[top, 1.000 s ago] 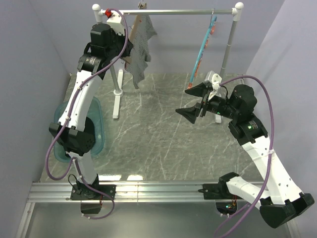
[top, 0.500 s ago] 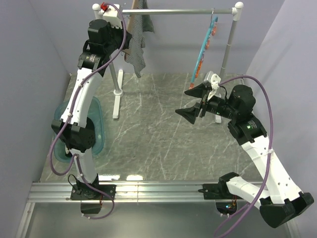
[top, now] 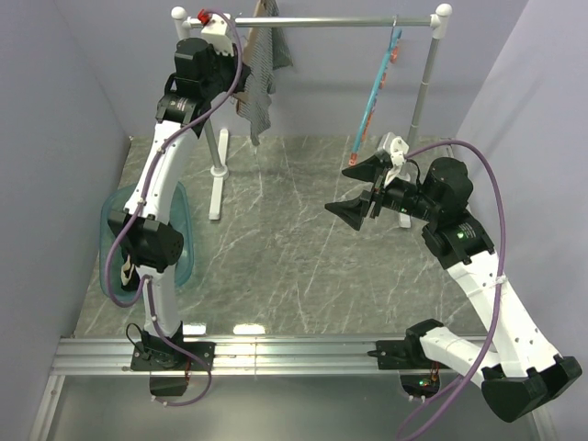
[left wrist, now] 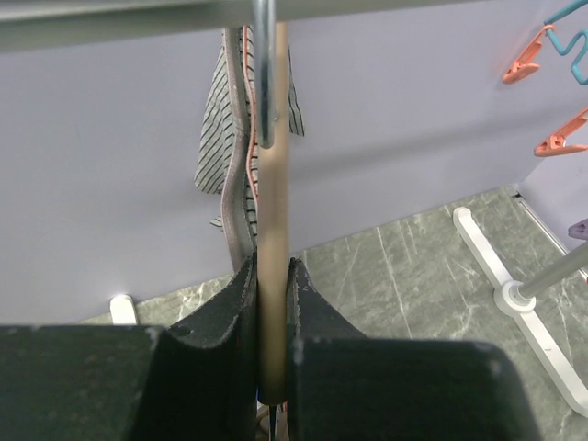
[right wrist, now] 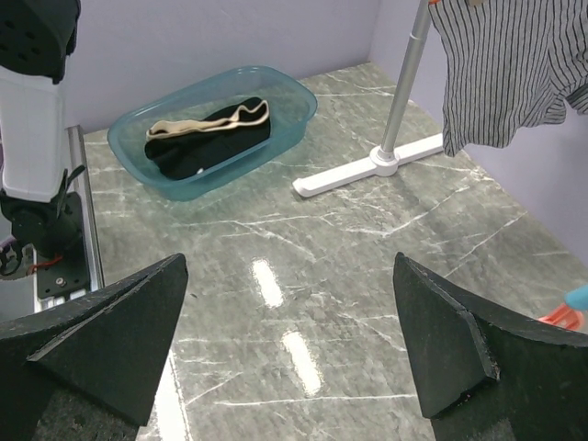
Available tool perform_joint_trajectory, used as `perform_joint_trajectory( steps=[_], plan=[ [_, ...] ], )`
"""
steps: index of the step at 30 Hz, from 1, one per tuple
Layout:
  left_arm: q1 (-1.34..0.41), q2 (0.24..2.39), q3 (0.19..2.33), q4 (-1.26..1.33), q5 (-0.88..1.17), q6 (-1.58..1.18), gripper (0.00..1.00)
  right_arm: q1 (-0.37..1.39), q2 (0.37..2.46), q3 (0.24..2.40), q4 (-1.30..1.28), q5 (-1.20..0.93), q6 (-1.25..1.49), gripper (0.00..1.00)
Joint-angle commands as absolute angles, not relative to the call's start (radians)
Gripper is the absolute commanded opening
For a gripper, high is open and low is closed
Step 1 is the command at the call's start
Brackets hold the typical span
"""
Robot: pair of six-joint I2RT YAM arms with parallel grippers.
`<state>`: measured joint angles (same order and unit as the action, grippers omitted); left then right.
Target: Clip the underwear to the hanger
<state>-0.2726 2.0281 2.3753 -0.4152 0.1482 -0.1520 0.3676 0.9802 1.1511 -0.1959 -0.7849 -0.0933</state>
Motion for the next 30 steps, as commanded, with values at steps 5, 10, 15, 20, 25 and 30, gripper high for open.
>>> perform_joint_trajectory(
  steps=[5, 10, 15, 20, 25, 30],
  plan=[
    [-0.268, 1.987, 2.338, -0.348, 0.196, -0.155, 0.18, 0.364, 0.973, 1.147, -0.183, -0.776, -0.087, 1.00],
    [-0.268, 1.939, 2.300, -0.351, 0.193, -0.133, 0.39, 0.364, 0.962, 1.140, -0.180, -0.779, -0.089, 1.00],
    [-0.268, 1.841, 2.206, -0.298, 0.173, -0.115, 0.53, 0.362, 0.953, 1.121, -0.173, -0.776, -0.083, 1.00],
    [-0.268, 1.798, 2.229, -0.273, 0.157, -0.109, 0.68, 0.362, 0.950, 1.118, -0.179, -0.778, -0.077, 1.00],
    [-0.268, 1.747, 2.220, -0.224, 0.152, -0.109, 0.80, 0.364, 0.940, 1.111, -0.181, -0.772, -0.077, 1.00],
    [-0.268, 1.671, 2.180, -0.212, 0.149, -0.120, 0.99, 0.364, 0.927, 1.097, -0.181, -0.761, -0.078, 1.00]
  ],
)
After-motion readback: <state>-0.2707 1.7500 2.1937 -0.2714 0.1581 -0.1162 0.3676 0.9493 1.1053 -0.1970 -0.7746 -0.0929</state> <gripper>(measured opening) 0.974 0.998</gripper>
